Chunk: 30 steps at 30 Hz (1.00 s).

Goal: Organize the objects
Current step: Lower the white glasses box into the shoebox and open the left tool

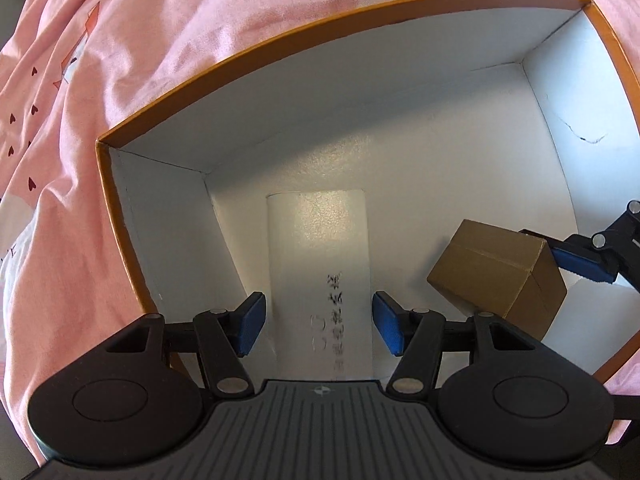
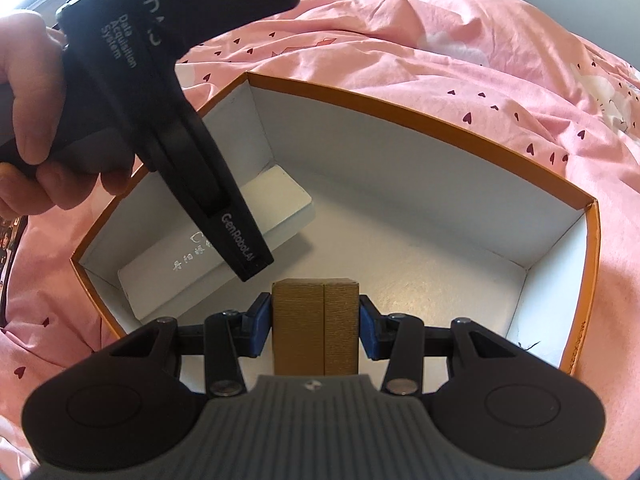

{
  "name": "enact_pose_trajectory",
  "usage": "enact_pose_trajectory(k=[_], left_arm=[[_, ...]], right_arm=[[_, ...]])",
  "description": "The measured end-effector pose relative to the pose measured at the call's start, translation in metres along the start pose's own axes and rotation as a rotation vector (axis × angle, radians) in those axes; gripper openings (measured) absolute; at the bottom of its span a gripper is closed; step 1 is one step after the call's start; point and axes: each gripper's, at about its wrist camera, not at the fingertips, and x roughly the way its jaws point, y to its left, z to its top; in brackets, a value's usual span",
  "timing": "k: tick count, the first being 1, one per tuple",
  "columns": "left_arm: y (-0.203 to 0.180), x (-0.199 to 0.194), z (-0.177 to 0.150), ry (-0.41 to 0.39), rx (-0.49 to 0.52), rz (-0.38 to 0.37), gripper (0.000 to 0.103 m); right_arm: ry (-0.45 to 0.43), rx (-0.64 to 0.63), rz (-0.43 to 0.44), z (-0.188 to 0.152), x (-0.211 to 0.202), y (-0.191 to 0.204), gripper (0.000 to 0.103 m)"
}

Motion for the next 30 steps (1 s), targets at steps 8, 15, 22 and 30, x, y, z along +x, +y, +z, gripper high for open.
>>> enact_pose_trajectory(k=[8,15,22,30], left_arm=[[0.009,-0.011,0.000,-0.001,0.033,-0.110,0.075],[0.003,-0.023,-0.004,-0.093,0.192,-0.089,0.077],[-0.017,-0.025,-0.004,-0.162,0.408,-0.039,0.077],[-0.032,-0.013,-0.001,-0.238,0.537,0.011,0.077]], right_arm=[[0.007,0.027,-0.006,0.001,0.002,-0.011,0.047],[0.019,0.094,-0.026,0.003,0.011,-0.028,0.047],[0.167,0.127,-0.062,-0.010,0.020,-0.042,0.047],[0.178,0.128,-0.022,-0.007,0.015,-0.045,0.047]])
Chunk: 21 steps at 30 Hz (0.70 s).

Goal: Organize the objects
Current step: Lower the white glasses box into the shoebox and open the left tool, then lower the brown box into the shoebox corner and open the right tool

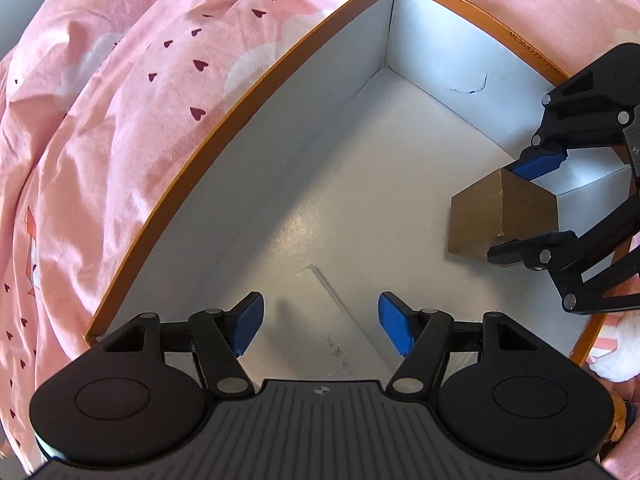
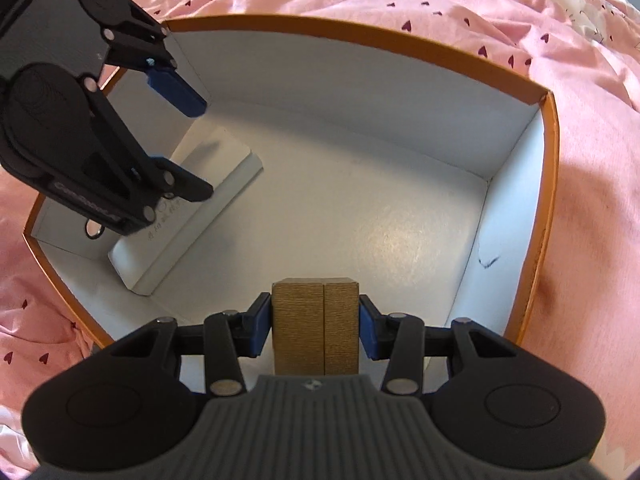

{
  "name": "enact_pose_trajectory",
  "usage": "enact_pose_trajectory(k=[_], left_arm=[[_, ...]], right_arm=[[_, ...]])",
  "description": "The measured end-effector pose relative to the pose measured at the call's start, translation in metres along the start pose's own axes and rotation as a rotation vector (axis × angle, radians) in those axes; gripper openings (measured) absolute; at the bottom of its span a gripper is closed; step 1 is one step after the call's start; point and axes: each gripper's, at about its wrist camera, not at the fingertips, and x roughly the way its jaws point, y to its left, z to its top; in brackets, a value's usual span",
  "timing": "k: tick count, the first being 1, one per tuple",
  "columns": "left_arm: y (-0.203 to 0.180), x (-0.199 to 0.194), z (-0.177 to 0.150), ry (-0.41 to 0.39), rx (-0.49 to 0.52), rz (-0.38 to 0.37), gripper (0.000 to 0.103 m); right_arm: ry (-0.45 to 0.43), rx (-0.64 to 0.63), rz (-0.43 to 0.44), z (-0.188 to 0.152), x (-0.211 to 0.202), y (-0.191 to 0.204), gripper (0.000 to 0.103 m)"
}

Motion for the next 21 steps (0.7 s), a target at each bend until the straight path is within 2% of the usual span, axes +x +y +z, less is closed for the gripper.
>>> enact_pose_trajectory(k=[4,7,10,12,14,17,21], left_arm=[[-0.005,0.009,0.007,-0.024,0.047,0.021,0.077],[-0.008,0.020,0.011,-0.012,0.094,0.047,0.076],[-0.011,0.034,0.012,0.005,0.138,0.071,0.070],[-0.013,0.038,0.009,0.013,0.157,0.082,0.062],[-0.013,0.045,0.008,0.038,0.164,0.079,0.048],[-0.010,0.051,0.004,0.057,0.150,0.085,0.044],[-0.001,0.058,-0.001,0.136,0.113,0.121,0.040]], right_arm=[[-0.051,-0.015,0.015,0.013,-0.004,0.001,0.047],[-0.091,-0.069,0.004,0.021,-0.004,0.006,0.047],[-0.108,-0.151,-0.044,0.024,0.000,0.011,0.047],[-0.108,-0.186,-0.052,0.027,0.001,0.012,0.047],[-0.107,-0.216,-0.052,0.028,0.001,0.008,0.047],[-0.125,-0.285,-0.063,0.030,0.001,0.010,0.047],[-0.145,-0.355,-0.052,0.034,0.004,0.013,0.047]])
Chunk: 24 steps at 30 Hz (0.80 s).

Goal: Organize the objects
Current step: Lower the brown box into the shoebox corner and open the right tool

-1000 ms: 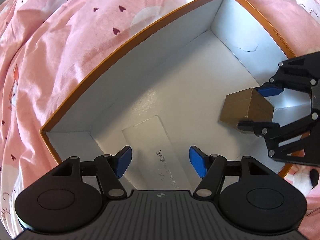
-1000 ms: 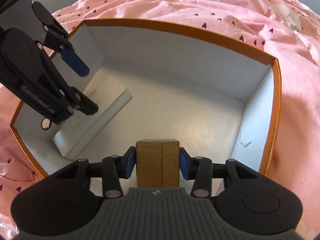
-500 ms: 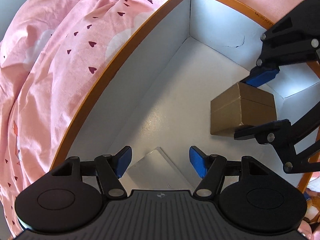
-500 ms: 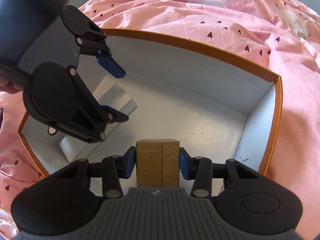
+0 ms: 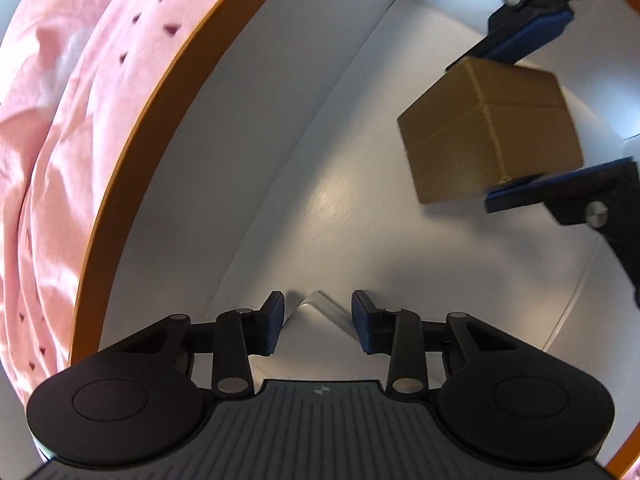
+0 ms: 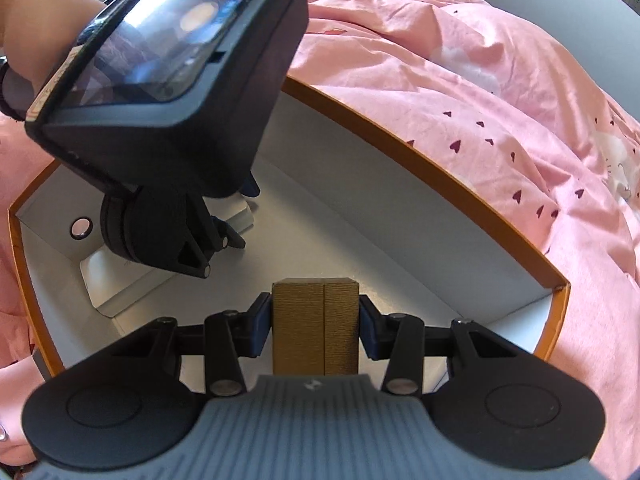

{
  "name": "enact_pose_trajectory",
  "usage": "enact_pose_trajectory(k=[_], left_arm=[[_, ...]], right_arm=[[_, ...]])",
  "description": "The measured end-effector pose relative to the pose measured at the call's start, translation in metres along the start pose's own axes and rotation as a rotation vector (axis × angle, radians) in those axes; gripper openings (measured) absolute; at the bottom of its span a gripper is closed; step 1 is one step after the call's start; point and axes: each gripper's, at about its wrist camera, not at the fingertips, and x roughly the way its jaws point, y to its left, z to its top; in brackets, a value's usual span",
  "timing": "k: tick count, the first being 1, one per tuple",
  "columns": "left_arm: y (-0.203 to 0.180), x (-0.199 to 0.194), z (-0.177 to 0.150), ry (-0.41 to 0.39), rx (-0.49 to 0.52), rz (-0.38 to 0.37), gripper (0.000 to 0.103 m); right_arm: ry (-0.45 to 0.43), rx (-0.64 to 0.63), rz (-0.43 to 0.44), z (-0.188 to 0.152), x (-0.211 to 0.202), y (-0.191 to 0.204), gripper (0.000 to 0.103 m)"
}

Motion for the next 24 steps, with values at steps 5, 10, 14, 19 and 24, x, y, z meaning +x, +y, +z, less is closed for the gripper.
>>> enact_pose_trajectory(k=[5,10,14,19,24], left_arm=[[0.004,0.002,-0.012,0.006,0.013,0.008,0.039],[-0.007,0.001,-0.020,-0.033,0.081,0.050,0.041],[0.009,-0.023,-0.038,-0.148,0.004,-0.035,0.042],[0.028,-0.049,-0.067,-0.183,-0.033,-0.124,0.043],[0.034,-0.049,-0.082,-0.139,-0.060,-0.125,0.042]], right_arm=[[-0.066,-0.115,0.015,0.008,0.005,0.009,0.047],[-0.104,-0.208,0.016,0.017,0.016,0.013,0.047],[-0.127,-0.255,0.017,0.021,0.021,0.015,0.047],[-0.158,-0.339,0.013,0.029,0.026,0.028,0.047],[-0.208,-0.477,-0.022,0.038,0.035,0.048,0.047]])
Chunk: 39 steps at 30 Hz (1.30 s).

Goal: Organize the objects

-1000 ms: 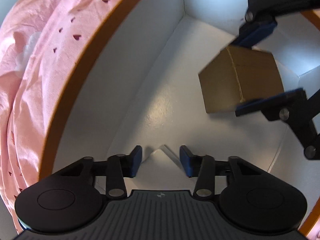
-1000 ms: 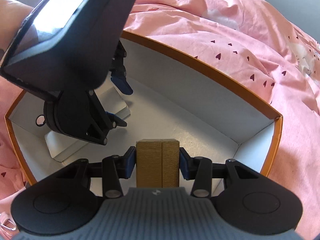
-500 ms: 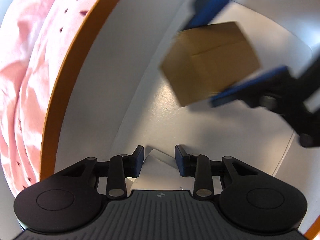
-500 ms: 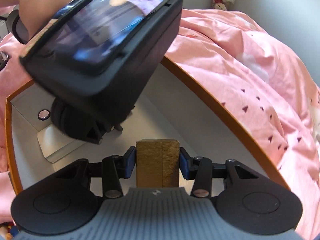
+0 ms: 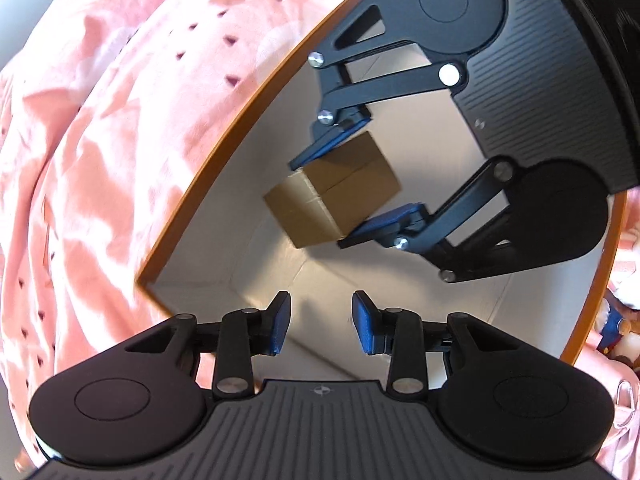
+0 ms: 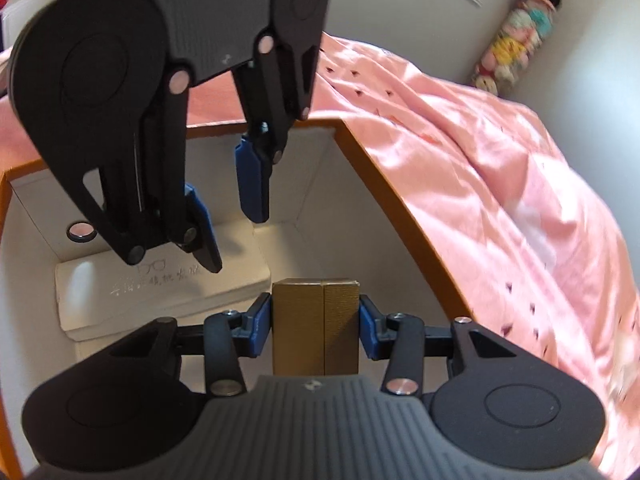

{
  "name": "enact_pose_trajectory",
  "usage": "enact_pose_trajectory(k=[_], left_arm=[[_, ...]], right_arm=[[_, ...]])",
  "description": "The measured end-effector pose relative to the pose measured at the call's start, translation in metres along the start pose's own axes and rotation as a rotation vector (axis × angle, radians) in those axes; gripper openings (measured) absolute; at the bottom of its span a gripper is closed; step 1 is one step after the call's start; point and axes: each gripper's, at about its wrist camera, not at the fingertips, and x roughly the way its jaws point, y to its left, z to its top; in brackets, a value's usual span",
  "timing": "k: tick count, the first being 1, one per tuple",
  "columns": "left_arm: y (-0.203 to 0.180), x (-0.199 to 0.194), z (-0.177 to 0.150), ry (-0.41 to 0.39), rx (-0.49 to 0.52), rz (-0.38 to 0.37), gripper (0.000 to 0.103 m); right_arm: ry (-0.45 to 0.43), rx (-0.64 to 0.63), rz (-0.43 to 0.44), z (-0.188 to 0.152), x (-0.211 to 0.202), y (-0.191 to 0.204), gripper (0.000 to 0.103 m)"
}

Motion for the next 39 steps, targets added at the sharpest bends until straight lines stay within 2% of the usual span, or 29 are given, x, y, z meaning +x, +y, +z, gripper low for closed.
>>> enact_pose_trajectory(k=[5,9,10,13,18,21,23,24,26,29,32,39], left_arm=[[0.003,0.006,-0.009,-0.016,-0.027,0.002,0.040],[0.004,0.010,-0.011,-0.029,-0.041,0.002,0.038],[0.004,0.011,-0.012,-0.030,-0.042,0.004,0.037],[0.003,0.013,-0.014,-0.031,-0.045,0.008,0.036],[0.002,0.015,-0.020,-0.037,-0.061,0.016,0.034],[0.003,0.016,-0.033,-0.038,-0.068,0.022,0.034],[0.000,0.019,-0.030,-0.036,-0.068,0.025,0.034],[-0.001,0.020,-0.030,-0.035,-0.066,0.027,0.034],[-0.002,0.022,-0.032,-0.034,-0.063,0.038,0.034],[0.000,0.022,-0.035,-0.042,-0.068,0.049,0.034],[0.001,0.023,-0.039,-0.050,-0.071,0.047,0.034],[-0.002,0.026,-0.050,-0.061,-0.063,0.046,0.034]], right_arm=[[-0.028,-0.079,-0.005,0.011,0.016,0.006,0.047],[-0.028,-0.122,-0.009,0.022,0.012,0.027,0.046],[-0.028,-0.130,-0.016,0.023,0.013,0.028,0.048],[-0.034,-0.133,-0.046,0.024,0.012,0.028,0.062],[0.003,-0.096,-0.056,0.018,0.002,0.026,0.063],[0.064,-0.040,-0.063,0.013,0.000,0.024,0.055],[0.084,-0.019,-0.065,0.010,-0.001,0.025,0.039],[0.093,-0.013,-0.058,0.008,0.000,0.025,0.035],[0.103,-0.007,-0.044,0.007,0.003,0.027,0.016],[0.078,-0.025,-0.030,0.005,0.002,0.031,0.010],[0.037,-0.051,-0.031,0.008,0.003,0.037,0.009],[0.013,-0.049,0.005,0.012,0.006,0.046,0.005]])
